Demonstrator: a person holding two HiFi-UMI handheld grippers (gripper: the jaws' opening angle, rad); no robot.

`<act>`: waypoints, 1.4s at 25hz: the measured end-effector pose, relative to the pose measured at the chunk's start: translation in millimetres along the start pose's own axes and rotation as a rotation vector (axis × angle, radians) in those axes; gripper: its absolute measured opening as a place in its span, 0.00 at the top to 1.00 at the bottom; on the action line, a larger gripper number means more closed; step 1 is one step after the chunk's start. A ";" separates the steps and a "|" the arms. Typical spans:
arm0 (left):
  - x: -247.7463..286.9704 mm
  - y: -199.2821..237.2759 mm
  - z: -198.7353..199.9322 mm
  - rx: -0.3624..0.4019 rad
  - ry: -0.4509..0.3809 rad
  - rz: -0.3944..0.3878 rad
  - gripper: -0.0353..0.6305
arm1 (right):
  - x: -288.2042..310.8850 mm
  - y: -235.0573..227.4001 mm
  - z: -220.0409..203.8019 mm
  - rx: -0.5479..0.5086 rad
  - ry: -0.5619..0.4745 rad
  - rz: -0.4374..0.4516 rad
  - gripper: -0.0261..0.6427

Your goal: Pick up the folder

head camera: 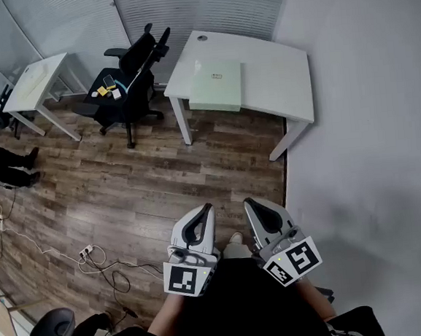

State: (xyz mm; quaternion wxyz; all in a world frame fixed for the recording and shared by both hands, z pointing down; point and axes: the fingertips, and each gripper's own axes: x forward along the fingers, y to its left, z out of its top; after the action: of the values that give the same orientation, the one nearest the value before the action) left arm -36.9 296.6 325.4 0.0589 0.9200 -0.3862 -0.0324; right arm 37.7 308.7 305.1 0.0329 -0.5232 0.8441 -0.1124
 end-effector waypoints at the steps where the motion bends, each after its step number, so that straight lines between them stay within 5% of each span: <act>1: 0.4 2.2 5.0 0.018 -0.029 0.006 0.94 | 0.5 1.2 -0.7 0.000 0.001 0.004 0.96; 13: -15.7 16.9 -2.8 0.019 0.008 0.058 0.94 | 15.9 20.4 -7.9 0.008 0.020 0.054 0.96; 21: -21.5 50.6 6.5 0.040 -0.063 0.072 0.94 | 40.7 32.2 -19.4 0.015 0.031 0.048 0.96; 35: -50.6 126.2 -1.4 -0.060 -0.056 0.157 0.94 | 106.9 62.8 -28.7 0.060 0.026 0.075 0.96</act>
State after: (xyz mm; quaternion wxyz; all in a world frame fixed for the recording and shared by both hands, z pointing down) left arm -161.3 245.2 344.3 0.0777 0.8834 -0.4575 -0.0651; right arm -70.4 244.8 325.6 0.0417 -0.4885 0.8597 -0.1432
